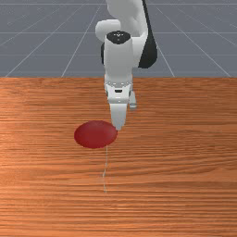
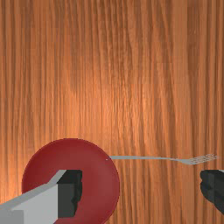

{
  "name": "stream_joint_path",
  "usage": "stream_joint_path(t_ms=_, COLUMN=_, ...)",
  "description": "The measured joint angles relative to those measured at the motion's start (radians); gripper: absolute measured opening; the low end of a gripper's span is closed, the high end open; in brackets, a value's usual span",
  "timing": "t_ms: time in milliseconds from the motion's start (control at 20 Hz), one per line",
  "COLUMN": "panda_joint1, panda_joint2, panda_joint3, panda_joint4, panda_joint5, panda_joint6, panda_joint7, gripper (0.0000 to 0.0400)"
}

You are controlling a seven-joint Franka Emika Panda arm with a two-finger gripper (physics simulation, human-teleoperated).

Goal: Put the fork on the plate

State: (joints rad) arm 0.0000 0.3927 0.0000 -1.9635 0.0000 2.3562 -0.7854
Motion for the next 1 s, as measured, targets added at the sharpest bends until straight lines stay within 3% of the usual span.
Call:
stream_joint_path(t_ms=50, panda_joint1=0.0, panda_joint2=0.0, panda_joint3=0.0, panda_joint4=0.0, panda_joint5=0.0, panda_joint6=0.0, panda_joint7=0.0, gripper=0.0249)
stream_joint_path(t_ms=100, panda_joint1=0.002, panda_joint2=-0.001, panda_joint3=-0.003, panda_joint4=0.0, panda_joint5=0.004, panda_joint6=-0.007, panda_joint7=0.02, gripper=0.0308)
stream_joint_path(t_ms=200, panda_joint1=0.002, panda_joint2=-0.004, panda_joint3=-0.008, panda_joint4=0.001, panda_joint5=0.008, panda_joint6=-0.015, panda_joint7=0.04, gripper=0.0366)
stream_joint_path(t_ms=250, panda_joint1=0.015, panda_joint2=-0.071, panda_joint3=-0.038, panda_joint4=-0.044, panda_joint5=0.009, panda_joint6=-0.111, panda_joint7=0.197, gripper=0.0224)
stream_joint_path(t_ms=300, panda_joint1=0.018, panda_joint2=-0.124, panda_joint3=-0.067, panda_joint4=-0.045, panda_joint5=0.021, panda_joint6=-0.201, panda_joint7=0.354, gripper=0.0137)
stream_joint_path(t_ms=400, panda_joint1=0.017, panda_joint2=-0.159, panda_joint3=-0.113, panda_joint4=-0.014, panda_joint5=0.068, panda_joint6=-0.328, panda_joint7=0.679, gripper=0.0051)
stream_joint_path(t_ms=500, panda_joint1=0.019, panda_joint2=-0.147, panda_joint3=-0.148, panda_joint4=0.021, panda_joint5=0.14, panda_joint6=-0.414, panda_joint7=1.008, gripper=0.0019)
stream_joint_path(t_ms=600, panda_joint1=0.014, panda_joint2=-0.135, panda_joint3=-0.165, panda_joint4=0.037, panda_joint5=0.2, panda_joint6=-0.457, panda_joint7=1.185, gripper=0.0007)
stream_joint_path(t_ms=1000, panda_joint1=0.012, panda_joint2=-0.115, panda_joint3=-0.172, panda_joint4=0.044, panda_joint5=0.246, panda_joint6=-0.457, panda_joint7=1.29, gripper=0.0)
